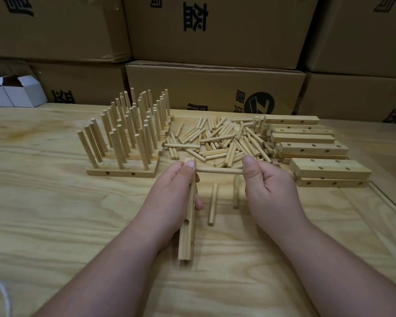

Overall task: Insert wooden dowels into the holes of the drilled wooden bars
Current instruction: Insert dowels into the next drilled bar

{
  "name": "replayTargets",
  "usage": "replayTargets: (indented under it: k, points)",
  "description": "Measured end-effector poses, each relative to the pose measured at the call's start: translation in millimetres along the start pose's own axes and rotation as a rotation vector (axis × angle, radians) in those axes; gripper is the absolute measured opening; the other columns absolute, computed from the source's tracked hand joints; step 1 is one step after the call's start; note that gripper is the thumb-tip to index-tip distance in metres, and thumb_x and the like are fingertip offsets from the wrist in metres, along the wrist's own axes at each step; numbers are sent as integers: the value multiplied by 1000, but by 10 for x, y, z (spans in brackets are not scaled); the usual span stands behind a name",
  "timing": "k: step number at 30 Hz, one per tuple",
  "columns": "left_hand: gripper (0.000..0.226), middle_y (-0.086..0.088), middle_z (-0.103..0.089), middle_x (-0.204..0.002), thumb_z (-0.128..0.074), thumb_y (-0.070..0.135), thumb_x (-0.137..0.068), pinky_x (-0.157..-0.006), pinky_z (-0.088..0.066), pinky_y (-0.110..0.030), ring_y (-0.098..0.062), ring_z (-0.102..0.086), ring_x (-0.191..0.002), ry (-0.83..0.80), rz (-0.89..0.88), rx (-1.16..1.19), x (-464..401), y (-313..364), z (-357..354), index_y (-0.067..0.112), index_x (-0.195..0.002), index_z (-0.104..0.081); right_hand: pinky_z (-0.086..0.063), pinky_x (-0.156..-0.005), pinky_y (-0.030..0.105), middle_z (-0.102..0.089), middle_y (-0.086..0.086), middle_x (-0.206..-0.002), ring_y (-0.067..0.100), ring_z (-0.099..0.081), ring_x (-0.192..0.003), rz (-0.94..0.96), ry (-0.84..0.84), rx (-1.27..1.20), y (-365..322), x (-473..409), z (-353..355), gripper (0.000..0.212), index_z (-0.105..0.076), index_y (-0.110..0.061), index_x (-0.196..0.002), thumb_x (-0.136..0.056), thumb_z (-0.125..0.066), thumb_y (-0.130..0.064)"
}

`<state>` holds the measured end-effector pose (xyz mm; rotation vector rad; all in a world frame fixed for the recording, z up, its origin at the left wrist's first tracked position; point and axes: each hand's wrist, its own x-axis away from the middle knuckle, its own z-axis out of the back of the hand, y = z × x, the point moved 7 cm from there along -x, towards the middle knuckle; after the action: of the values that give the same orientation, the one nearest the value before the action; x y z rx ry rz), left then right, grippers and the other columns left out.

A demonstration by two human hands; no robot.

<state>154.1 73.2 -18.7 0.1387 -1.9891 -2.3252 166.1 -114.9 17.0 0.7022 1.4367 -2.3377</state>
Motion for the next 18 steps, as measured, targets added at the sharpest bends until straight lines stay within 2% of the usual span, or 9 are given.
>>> replayTargets:
  k: [4,7,9,10,12,14,18]
  points:
    - [38,0,-67,-61,-39,70,-83,-62,-46,-35,-17,-59,-57,8,-4,27,-6,0,-1,40,-81,-62,-37,-50,31,-46,5,-51,13,-44,-49,-27,-49,-17,11,11,-37,55,-48,-8,-62,-96,-42,-51]
    - [45,-1,-67,-61,-40,70,-83,-67,-49,-39,-19,-61,-60,18,-1,36,-7,-3,3,33,-96,-62,-40,-53,33,-55,13,-58,21,-51,-55,-22,-63,-11,-7,15,-34,57,-54,-5,-66,-95,-43,-53]
    - [52,-1,-67,-61,-40,70,-83,-69,-48,-40,-17,-62,-60,21,5,26,-6,-4,6,29,-105,-62,-41,-52,31,-56,13,-61,21,-52,-57,-20,-65,0,-12,12,-26,57,-54,-4,-68,-94,-43,-54]
    - [50,-1,-67,-61,-40,70,-85,-69,-49,-39,-15,-63,-60,19,6,18,-5,-4,6,30,-105,-63,-40,-49,26,-57,12,-61,20,-52,-57,-17,-62,9,-16,9,-22,57,-54,-5,-69,-94,-43,-54]
    - [39,-1,-67,-61,-40,67,-91,-68,-49,-37,-13,-63,-58,15,-1,-7,-3,-2,4,37,-93,-64,-39,-50,21,-57,10,-62,19,-52,-60,-6,-54,32,-25,-5,-11,55,-55,-6,-71,-94,-42,-55]
    - [39,0,-68,-61,-39,66,-94,-68,-49,-37,-13,-62,-58,17,5,-23,0,-9,5,36,-88,-64,-40,-55,23,-60,11,-66,18,-54,-65,-8,-55,43,-24,-13,-9,55,-56,-5,-75,-93,-42,-55]
    - [43,-1,-67,-60,-40,68,-86,-71,-49,-39,-15,-62,-58,12,32,-6,-8,-11,-1,34,-84,-65,-43,-61,25,-64,8,-72,15,-57,-71,-4,-72,53,-30,-13,-9,49,-62,-7,-81,-94,-44,-51]
